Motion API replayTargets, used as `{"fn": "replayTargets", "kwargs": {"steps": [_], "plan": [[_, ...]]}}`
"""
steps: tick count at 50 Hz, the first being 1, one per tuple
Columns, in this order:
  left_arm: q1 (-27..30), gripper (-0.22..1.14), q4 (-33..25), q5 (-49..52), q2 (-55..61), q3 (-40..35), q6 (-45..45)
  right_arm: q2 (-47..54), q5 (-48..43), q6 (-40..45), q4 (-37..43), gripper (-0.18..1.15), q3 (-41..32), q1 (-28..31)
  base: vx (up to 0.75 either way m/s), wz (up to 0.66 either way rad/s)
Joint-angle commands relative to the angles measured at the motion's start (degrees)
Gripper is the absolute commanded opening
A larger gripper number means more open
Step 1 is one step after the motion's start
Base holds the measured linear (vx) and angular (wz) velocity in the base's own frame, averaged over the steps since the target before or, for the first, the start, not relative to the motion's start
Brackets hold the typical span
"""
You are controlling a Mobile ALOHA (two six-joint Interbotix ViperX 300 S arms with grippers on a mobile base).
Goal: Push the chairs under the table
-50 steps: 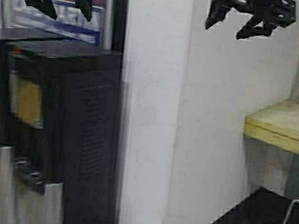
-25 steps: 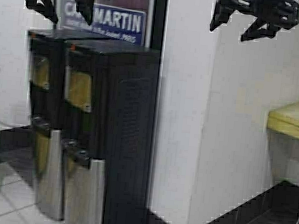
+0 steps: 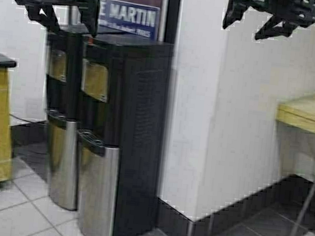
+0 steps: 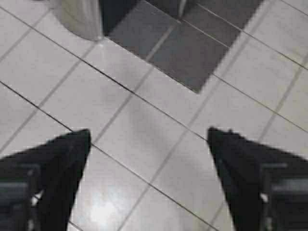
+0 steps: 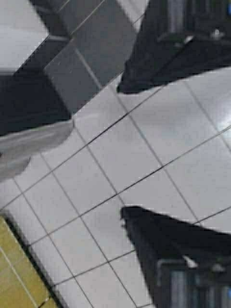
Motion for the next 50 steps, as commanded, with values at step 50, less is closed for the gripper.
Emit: {"fn": "replayTargets", "kwargs": {"steps": [50], "plan": [[1.7,1.02,-0.6,-0.9,3.7,-0.4,0.6,-1.6,0.7,-0.4,0.1,1.0,-1.3,-0.1,-0.17,-0.4]]}}
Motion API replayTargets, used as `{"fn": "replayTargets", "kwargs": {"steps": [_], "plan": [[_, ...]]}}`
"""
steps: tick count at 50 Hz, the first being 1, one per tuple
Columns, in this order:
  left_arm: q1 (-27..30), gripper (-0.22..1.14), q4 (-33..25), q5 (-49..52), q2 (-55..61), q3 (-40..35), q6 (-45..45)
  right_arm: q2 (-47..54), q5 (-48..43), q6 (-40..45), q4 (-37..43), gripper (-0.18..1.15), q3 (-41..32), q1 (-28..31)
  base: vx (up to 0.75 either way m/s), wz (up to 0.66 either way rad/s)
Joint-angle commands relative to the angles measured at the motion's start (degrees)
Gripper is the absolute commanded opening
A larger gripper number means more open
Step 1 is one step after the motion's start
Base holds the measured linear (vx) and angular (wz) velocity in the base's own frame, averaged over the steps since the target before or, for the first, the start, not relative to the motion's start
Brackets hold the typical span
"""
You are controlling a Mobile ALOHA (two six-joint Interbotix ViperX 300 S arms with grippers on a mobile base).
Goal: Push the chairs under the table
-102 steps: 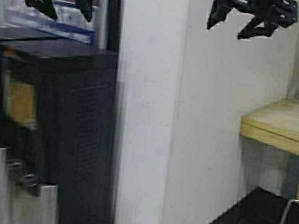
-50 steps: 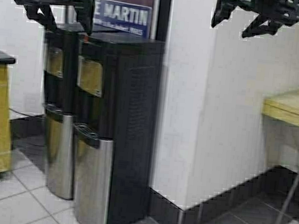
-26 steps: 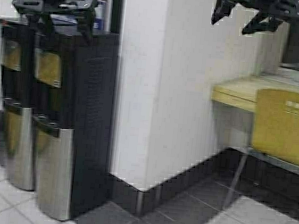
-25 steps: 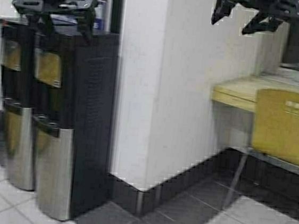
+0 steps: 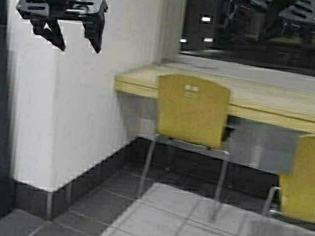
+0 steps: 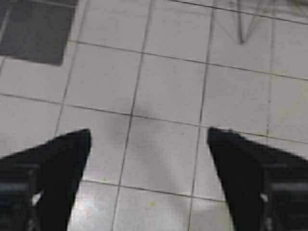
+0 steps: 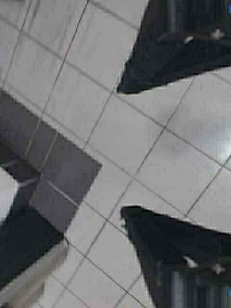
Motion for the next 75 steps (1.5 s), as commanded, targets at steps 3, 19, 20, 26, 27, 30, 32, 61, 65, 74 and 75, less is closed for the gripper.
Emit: {"fn": "replayTargets", "kwargs": {"steps": [3,19,20,26,27,30,32,61,65,74,75], "plan": [[0.4,1.02,0.1,-0.4,0.1,-1.2,-0.2,-2.3,-0.2,0.2,0.1,1.0,-1.0,0.3,-0.07,-0.32],[0.4,1.02,-0.1,0.3,-0.9,-0.8,-0.4,-1.0,-0.2,0.9,0.2,1.0,-0.8,0.3,-0.06,-0.38],[0.4,1.02,-0.1,0.4,-1.1,-0.6,-0.4,-0.7,-0.3,0.9,0.2,1.0,-0.9,0.3,-0.03,-0.49],[0.4,1.02,-0.1,1.1,-2.0,-0.1,-0.7,0.3,-0.3,0.8,0.1,1.0,-1.6,0.3,-0.02,-0.56],[0.4,1.02,-0.1,1.1,-2.1,-0.2,-0.7,0.3,-0.3,0.8,0.1,1.0,-1.5,0.3,-0.01,-0.54],[0.4,1.02,-0.1,0.9,-2.4,-0.6,-0.7,0.2,-0.3,0.9,0.1,1.0,-1.2,0.3,-0.02,-0.5],[0.4,1.02,-0.1,0.8,-2.4,-0.8,-0.8,0.0,-0.3,1.1,0.1,1.0,-0.8,0.3,-0.03,-0.43],[1.4,1.02,-1.0,-2.5,-4.7,-0.3,-1.6,0.9,-0.3,1.1,0.3,1.0,-0.8,-0.4,0.0,-0.13],[1.4,1.02,-1.1,-2.6,-5.4,-0.1,-1.6,1.2,0.0,1.2,0.3,1.0,-0.8,-0.7,0.06,-0.2],[1.5,1.02,-1.2,-2.9,-5.3,-0.2,-1.7,0.8,0.0,1.5,0.3,1.0,-0.2,-0.7,0.1,-0.2],[1.6,1.02,-1.3,-3.0,-5.3,-0.2,-1.7,0.6,0.0,1.6,0.3,1.0,-0.3,-0.7,0.13,-0.11]]}}
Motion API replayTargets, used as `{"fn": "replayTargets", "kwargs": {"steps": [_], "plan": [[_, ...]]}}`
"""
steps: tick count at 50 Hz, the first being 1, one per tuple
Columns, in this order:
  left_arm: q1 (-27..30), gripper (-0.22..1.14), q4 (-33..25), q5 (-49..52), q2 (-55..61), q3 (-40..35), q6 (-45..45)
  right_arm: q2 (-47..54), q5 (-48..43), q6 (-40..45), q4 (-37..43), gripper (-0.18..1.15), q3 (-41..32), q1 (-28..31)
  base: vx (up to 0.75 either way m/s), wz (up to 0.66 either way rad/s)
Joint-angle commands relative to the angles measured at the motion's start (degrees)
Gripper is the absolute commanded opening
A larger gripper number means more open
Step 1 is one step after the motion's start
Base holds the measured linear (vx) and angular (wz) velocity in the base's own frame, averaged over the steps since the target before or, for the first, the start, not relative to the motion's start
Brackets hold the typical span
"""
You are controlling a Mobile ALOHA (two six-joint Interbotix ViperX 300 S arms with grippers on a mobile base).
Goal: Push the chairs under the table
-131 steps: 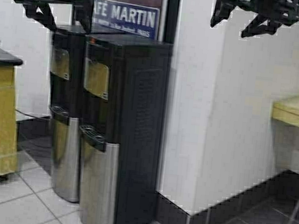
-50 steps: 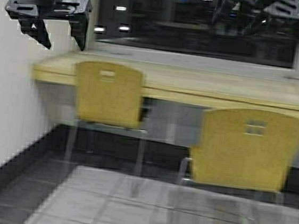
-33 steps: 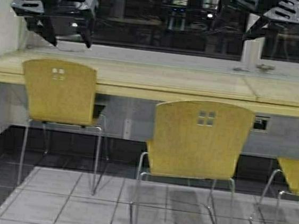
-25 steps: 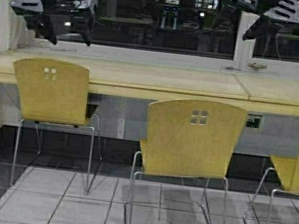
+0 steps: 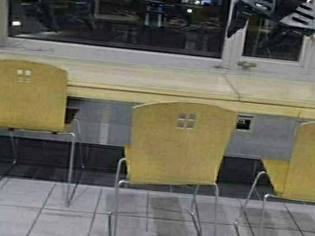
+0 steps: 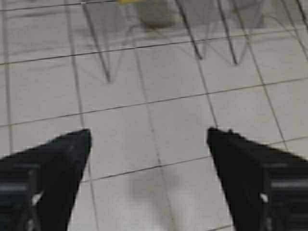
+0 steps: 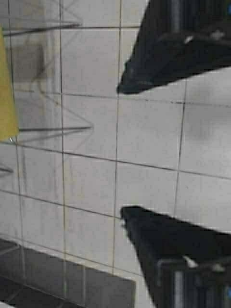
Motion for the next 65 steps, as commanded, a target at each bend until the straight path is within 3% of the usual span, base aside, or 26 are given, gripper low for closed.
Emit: {"fn": "replayTargets", "kwargs": {"steps": [1,14,46,65], "plan": [[0.3,1.02,-0.4,-0.7,-0.9,-0.4,0.0,-1.1,-0.2,0.4,0.1,1.0,-0.6,0.2,0.13,-0.11],[0.5,1.02,-0.4,-1.9,-1.8,0.5,0.0,0.2,1.8,4.1,0.2,1.0,-0.2,0.2,0.22,-0.13],[0.7,1.02,-1.0,-2.3,-1.1,0.1,-0.1,1.8,2.3,4.2,0.2,1.0,-1.0,-0.2,0.35,0.03],[0.7,1.02,-4.3,-2.3,-0.5,0.9,-0.1,1.2,2.9,6.1,0.3,1.0,-0.4,-0.3,0.4,-0.05]]}}
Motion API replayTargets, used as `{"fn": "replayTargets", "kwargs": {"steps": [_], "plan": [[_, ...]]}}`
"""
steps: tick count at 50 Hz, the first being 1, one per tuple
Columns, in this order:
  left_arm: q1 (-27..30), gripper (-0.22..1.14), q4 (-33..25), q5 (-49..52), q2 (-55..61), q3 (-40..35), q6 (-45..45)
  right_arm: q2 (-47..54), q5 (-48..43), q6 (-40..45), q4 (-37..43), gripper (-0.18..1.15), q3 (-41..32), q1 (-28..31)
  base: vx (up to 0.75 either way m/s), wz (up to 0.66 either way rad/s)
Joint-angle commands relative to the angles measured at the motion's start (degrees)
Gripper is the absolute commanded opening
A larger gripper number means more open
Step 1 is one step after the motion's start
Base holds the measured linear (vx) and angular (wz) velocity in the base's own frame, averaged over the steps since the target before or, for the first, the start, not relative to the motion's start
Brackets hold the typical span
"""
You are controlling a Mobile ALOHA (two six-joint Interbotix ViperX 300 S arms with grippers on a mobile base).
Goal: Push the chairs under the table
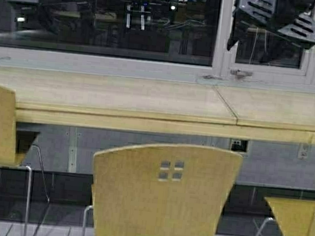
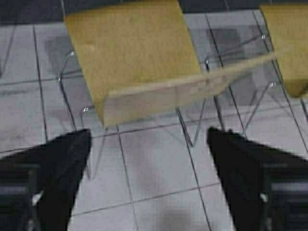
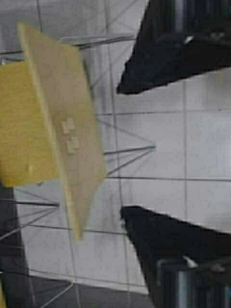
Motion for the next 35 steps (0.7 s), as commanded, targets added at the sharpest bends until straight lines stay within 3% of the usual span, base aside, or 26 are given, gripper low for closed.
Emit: {"fn": "replayTargets", "kwargs": {"steps": [1,17,26,30,35], "plan": [[0.2,1.02,-0.2,-0.5,0.4,-0.7,0.4,-1.2,0.3,0.9,0.2,1.0,-0.4,0.0,0.32,0.07],[0.2,1.02,0.1,-0.2,1.2,-0.7,0.4,-1.7,0.4,2.5,0.3,1.0,-0.1,0.0,0.31,0.11],[-0.6,1.02,-3.0,-0.3,0.7,-0.4,-0.9,1.2,0.4,6.3,3.8,1.0,0.7,0.0,0.24,0.02],[-1.4,1.02,-10.0,-1.5,1.9,2.0,-5.0,4.1,0.4,10.9,9.6,1.0,0.9,0.0,0.24,-0.04],[-3.4,1.02,-29.7,-6.0,3.7,8.6,-15.5,8.5,0.4,17.6,22.2,1.0,3.8,0.7,0.2,-0.05]]}}
